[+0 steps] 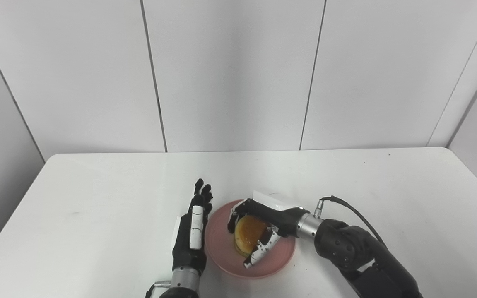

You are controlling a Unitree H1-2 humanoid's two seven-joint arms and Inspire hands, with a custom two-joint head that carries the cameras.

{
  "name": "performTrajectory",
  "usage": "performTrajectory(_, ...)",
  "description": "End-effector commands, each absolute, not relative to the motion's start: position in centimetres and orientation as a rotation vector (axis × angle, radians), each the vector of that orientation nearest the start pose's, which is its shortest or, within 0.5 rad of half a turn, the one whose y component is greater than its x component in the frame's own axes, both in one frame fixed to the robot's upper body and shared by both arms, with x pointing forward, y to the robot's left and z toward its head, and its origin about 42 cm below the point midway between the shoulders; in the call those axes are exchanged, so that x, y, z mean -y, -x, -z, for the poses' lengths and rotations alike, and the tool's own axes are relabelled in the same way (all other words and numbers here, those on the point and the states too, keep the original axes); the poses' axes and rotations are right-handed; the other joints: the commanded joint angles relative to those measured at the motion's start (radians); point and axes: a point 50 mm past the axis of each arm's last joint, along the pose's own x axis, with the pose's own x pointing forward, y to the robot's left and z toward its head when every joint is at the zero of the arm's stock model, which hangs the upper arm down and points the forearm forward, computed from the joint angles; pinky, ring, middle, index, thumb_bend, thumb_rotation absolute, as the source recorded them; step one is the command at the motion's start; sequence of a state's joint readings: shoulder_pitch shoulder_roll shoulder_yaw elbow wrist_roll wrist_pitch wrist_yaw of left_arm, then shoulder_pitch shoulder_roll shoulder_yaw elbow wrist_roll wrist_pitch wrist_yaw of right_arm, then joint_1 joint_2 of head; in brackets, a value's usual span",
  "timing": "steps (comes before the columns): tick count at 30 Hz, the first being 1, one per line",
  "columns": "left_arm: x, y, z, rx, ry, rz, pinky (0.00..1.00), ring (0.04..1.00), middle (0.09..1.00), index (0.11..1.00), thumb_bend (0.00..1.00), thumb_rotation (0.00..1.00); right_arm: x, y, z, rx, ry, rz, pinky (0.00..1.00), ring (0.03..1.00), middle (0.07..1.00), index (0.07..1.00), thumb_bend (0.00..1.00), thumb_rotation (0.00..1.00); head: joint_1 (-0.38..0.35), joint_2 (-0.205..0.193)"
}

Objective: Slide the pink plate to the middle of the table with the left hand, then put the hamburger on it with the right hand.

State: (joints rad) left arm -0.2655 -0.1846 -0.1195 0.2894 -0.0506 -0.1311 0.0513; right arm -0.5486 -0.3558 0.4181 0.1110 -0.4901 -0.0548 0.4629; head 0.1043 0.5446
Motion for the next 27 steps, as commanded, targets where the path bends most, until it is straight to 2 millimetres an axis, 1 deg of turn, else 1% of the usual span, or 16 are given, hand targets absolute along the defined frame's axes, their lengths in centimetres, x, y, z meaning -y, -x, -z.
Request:
performTrajectory(1, -7.1, -33.7, -9.4, 0.011, 0.241, 0.169, 1.0, 0.996, 0.985, 0.992, 0.8, 1.0, 16.9, -41.1, -23.2, 0.365, 1.065, -0.758, 0.73, 0.88, 0.905, 0.874, 0.69, 0.52, -0.003, 0.001)
performTrajectory(2, -7.1, -33.6, -9.4, 0.013, 0.238, 0.167, 1.0, 0.996, 0.985, 0.993, 0.79, 1.0, 17.0, -40.9, -23.3, 0.365, 1.062, -0.758, 0.74, 0.89, 0.914, 0.884, 0.7, 0.55, -0.005, 0.001)
performTrajectory(4, -7.2, -33.7, -9.4, 0.018, 0.234, 0.171, 1.0, 0.993, 0.978, 0.986, 0.79, 1.0, 17.2, -40.7, -23.4, 0.364, 1.06, -0.757, 0.82, 0.955, 0.971, 0.936, 0.7, 0.57, -0.006, 0.001)
performTrajectory(5, -7.3, -33.7, -9.4, 0.015, 0.229, 0.173, 1.0, 0.998, 0.983, 0.99, 0.79, 1.0, 17.4, -40.7, -23.4, 0.367, 1.063, -0.754, 0.89, 0.982, 0.989, 0.956, 0.72, 0.57, -0.006, 0.0)
performTrajectory(8, -7.3, -33.8, -9.3, 0.012, 0.235, 0.173, 1.0, 0.998, 0.98, 0.984, 0.81, 1.0, 17.6, -40.6, -23.4, 0.371, 1.08, -0.752, 0.97, 0.999, 0.999, 0.966, 0.75, 0.58, -0.007, -0.001)
performTrajectory(9, -7.4, -33.8, -9.3, 0.005, 0.239, 0.175, 1.0, 0.999, 0.98, 0.983, 0.81, 1.0, 17.7, -40.4, -23.4, 0.375, 1.079, -0.749, 0.98, 1.0, 1.0, 0.966, 0.76, 0.58, -0.007, -0.002)
performTrajectory(13, -7.5, -33.7, -9.2, -0.003, 0.245, 0.174, 1.0, 0.999, 0.977, 0.976, 0.82, 1.0, 18.1, -39.9, -23.3, 0.393, 1.057, -0.729, 0.95, 1.0, 1.0, 0.992, 0.77, 0.45, -0.01, -0.002)
performTrajectory(18, -7.6, -33.8, -9.2, -0.001, 0.238, 0.162, 1.0, 0.986, 0.972, 0.971, 0.81, 1.0, 18.7, -38.6, -23.7, 0.426, 0.982, -0.641, 0.97, 1.0, 1.0, 1.0, 0.76, 0.38, -0.017, -0.001)
performTrajectory(19, -7.7, -33.8, -9.1, -0.001, 0.238, 0.16, 1.0, 0.986, 0.972, 0.97, 0.81, 1.0, 18.9, -38.3, -23.8, 0.429, 0.958, -0.61, 0.98, 1.0, 1.0, 1.0, 0.75, 0.39, -0.017, -0.001)
performTrajectory(20, -7.7, -33.7, -9.1, -0.002, 0.239, 0.157, 1.0, 0.985, 0.971, 0.97, 0.81, 1.0, 19.1, -37.9, -23.6, 0.433, 0.924, -0.575, 0.96, 1.0, 1.0, 1.0, 0.74, 0.44, -0.019, -0.003)
performTrajectory(21, -7.8, -33.7, -9.1, -0.001, 0.239, 0.154, 1.0, 0.98, 0.969, 0.969, 0.8, 1.0, 19.5, -37.5, -23.3, 0.443, 0.88, -0.537, 0.94, 1.0, 1.0, 1.0, 0.71, 0.49, -0.019, -0.003)
performTrajectory(22, -7.8, -33.7, -9.1, 0.0, 0.239, 0.151, 1.0, 0.98, 0.969, 0.969, 0.8, 1.0, 19.8, -37.2, -22.8, 0.455, 0.836, -0.5, 0.93, 1.0, 1.0, 1.0, 0.71, 0.49, -0.019, -0.003)
performTrajectory(23, -7.8, -33.7, -9.1, 0.0, 0.237, 0.148, 1.0, 0.976, 0.968, 0.967, 0.8, 1.0, 20.1, -36.8, -22.2, 0.46, 0.793, -0.467, 0.92, 1.0, 1.0, 1.0, 0.7, 0.53, -0.019, -0.003)
performTrajectory(25, -7.9, -33.6, -9.1, 0.004, 0.239, 0.148, 1.0, 0.973, 0.969, 0.968, 0.8, 1.0, 20.5, -36.3, -21.3, 0.447, 0.717, -0.424, 0.93, 1.0, 1.0, 1.0, 0.68, 0.65, -0.017, -0.004)
performTrajectory(26, -7.9, -33.5, -9.1, 0.002, 0.24, 0.147, 1.0, 0.974, 0.971, 0.968, 0.8, 1.0, 20.6, -35.9, -21.0, 0.424, 0.67, -0.411, 0.94, 1.0, 1.0, 1.0, 0.68, 0.67, -0.016, -0.003)
performTrajectory(27, -7.9, -33.4, -9.1, 0.002, 0.241, 0.146, 1.0, 0.978, 0.973, 0.969, 0.8, 1.0, 20.6, -35.6, -20.8, 0.408, 0.626, -0.399, 0.97, 1.0, 1.0, 1.0, 0.68, 0.79, -0.015, -0.002)
